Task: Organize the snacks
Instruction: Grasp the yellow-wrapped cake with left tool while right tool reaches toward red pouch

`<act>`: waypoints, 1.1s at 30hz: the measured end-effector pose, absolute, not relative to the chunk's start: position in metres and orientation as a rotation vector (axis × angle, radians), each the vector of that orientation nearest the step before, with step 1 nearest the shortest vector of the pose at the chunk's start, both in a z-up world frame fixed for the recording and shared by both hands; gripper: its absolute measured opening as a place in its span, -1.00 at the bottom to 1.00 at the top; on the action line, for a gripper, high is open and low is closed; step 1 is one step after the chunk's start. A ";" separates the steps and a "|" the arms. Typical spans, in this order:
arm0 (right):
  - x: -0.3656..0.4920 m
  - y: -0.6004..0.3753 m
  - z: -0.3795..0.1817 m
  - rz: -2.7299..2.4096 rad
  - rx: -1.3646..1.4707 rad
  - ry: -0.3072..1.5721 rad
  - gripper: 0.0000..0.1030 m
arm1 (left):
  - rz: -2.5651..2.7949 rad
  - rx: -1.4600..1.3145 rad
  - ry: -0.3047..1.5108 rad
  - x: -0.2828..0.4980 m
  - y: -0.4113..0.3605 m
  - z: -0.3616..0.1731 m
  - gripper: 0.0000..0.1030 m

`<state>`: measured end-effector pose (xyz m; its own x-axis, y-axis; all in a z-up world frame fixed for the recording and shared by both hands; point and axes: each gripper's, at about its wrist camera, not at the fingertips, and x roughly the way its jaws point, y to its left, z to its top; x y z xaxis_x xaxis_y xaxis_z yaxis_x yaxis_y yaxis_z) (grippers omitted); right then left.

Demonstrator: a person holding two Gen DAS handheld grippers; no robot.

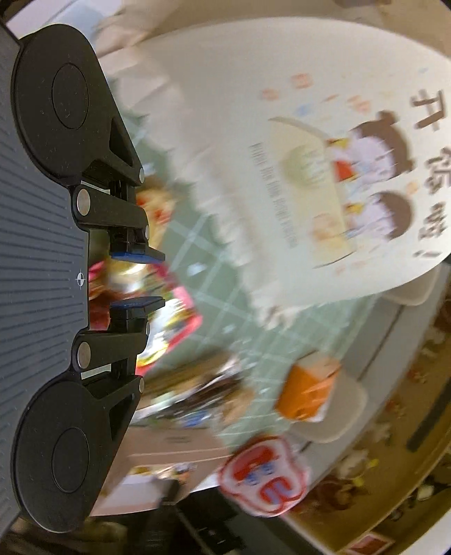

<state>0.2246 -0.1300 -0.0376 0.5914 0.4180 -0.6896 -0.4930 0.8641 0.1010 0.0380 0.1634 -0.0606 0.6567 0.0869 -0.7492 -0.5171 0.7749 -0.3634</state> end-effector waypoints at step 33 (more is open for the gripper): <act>0.131 0.000 -0.117 0.887 -0.427 0.928 0.18 | 0.328 -0.483 0.996 0.041 0.151 -0.095 -0.54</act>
